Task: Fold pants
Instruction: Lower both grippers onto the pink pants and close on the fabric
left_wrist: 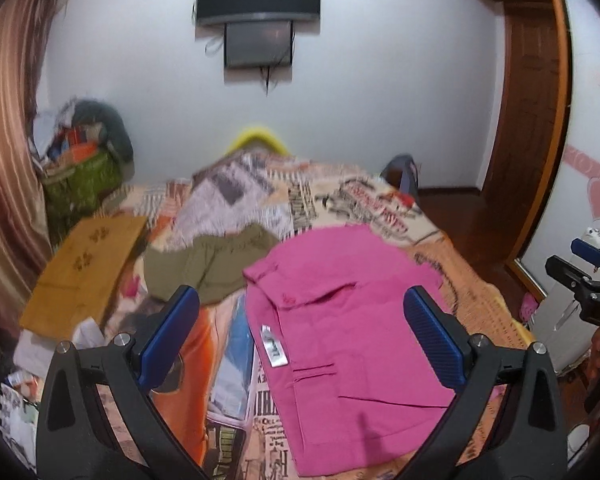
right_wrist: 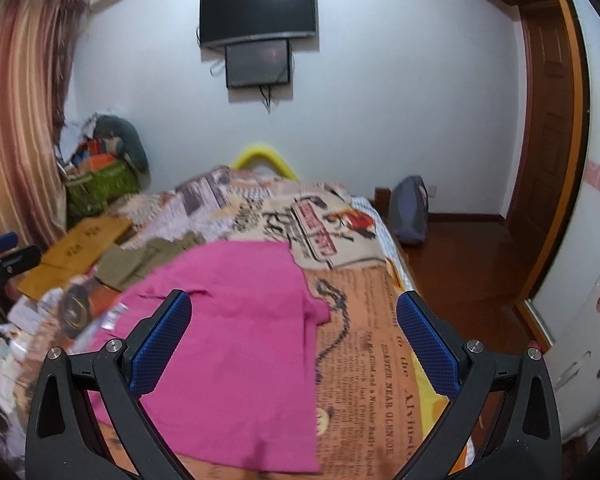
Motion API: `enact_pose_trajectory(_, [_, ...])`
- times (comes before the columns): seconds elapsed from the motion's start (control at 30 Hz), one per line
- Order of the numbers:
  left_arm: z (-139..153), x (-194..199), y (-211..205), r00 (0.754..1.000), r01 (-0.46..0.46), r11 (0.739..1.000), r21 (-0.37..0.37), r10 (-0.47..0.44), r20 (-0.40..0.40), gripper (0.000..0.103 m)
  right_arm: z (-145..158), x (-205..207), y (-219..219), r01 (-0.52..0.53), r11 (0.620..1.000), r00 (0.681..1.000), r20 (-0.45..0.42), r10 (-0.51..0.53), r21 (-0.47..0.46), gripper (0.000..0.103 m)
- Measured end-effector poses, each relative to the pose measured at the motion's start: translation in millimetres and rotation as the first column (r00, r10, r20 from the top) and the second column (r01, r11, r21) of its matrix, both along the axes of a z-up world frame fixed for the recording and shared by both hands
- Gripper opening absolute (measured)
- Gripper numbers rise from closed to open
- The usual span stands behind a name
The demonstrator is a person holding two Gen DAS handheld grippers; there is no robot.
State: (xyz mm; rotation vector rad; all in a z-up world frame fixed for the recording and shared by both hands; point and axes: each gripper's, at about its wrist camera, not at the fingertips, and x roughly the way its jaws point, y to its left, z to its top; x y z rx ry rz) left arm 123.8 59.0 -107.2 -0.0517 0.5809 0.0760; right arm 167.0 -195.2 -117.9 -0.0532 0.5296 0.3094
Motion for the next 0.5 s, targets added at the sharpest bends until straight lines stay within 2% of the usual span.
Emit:
enact_pose_trajectory(0.1, [-19.4, 24.0, 12.1, 0.998, -0.018, 1.000, -0.017, 0.017, -0.059, 0.103, -12.6, 16.3, -0.7, -0.011, 1.000, 0.999, -0.043, 0.011, -0.019, 0.097])
enact_pose_trajectory(0.23, [-42.4, 55.5, 29.1, 0.993, -0.040, 0.999, -0.015, 0.038, -0.111, 0.102, -31.8, 40.7, -0.9, -0.035, 0.999, 0.993, -0.117, 0.034, -0.010, 0.096])
enact_pose_trajectory(0.33, [-58.7, 77.4, 37.1, 0.989, -0.032, 0.999, 0.014, 0.034, -0.144, 0.093, -45.5, 58.0, 1.4, -0.043, 0.999, 0.986, -0.161, 0.041, -0.009, 0.090])
enact_pose_trajectory(0.47, [-81.7, 101.6, 43.0, 0.979, -0.016, 0.999, 0.028, 0.021, -0.203, 0.089, -66.4, 77.9, 7.3, -0.058, 0.998, 0.977, -0.205, 0.052, -0.023, 0.090])
enact_pose_trajectory(0.5, [-86.1, 107.0, 44.1, 0.976, -0.008, 1.000, 0.028, 0.014, -0.218, 0.085, -71.1, 82.4, 8.8, -0.061, 0.998, 0.976, -0.211, 0.053, -0.030, 0.089])
